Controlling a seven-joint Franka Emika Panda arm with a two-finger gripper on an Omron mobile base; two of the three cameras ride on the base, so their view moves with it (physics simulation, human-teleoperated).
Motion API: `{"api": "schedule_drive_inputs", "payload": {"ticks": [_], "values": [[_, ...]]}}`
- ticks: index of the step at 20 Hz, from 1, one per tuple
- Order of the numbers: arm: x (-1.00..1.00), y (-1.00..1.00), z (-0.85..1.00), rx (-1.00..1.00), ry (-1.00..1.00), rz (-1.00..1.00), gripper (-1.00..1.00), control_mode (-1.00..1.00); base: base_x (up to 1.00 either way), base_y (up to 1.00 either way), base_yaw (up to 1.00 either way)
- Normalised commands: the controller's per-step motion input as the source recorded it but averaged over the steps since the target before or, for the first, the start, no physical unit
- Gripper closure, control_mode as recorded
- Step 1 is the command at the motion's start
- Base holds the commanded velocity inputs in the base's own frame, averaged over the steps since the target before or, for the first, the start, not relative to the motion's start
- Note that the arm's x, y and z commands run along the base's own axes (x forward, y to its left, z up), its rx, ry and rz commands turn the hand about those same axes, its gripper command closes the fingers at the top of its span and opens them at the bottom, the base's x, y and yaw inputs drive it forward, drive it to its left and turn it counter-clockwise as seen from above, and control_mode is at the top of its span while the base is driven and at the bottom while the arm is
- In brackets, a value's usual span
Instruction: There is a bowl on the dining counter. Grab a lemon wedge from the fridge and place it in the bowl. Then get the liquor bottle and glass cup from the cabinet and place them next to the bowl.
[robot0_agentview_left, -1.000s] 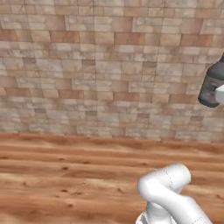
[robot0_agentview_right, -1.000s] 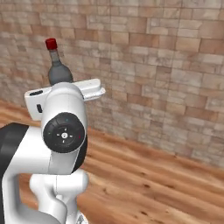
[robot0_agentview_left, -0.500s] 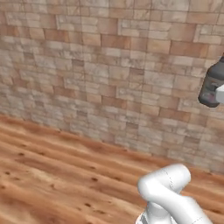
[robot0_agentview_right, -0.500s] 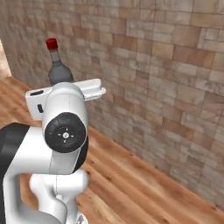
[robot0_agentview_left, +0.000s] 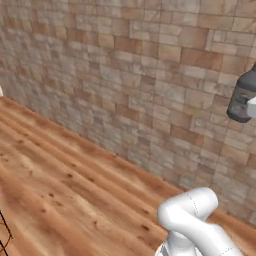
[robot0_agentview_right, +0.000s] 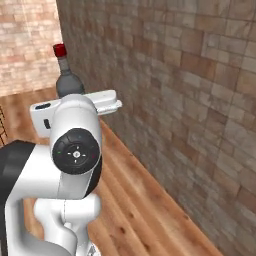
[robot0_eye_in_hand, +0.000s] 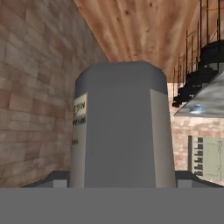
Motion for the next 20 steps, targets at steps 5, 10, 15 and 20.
{"api": "schedule_drive_inputs", "payload": {"ticks": [5,10,15,20], "values": [[0.0,0.0,0.0,0.0,0.0,0.0,1.0,1.0,1.0,0.04,0.49],[0.0,0.0,0.0,0.0,0.0,0.0,1.0,1.0,0.99,0.0,0.5],[0.0,0.0,0.0,0.0,0.0,0.0,1.0,1.0,0.96,0.0,0.49],[0.0,0.0,0.0,0.0,0.0,0.0,1.0,1.0,0.97,0.05,0.28]]}}
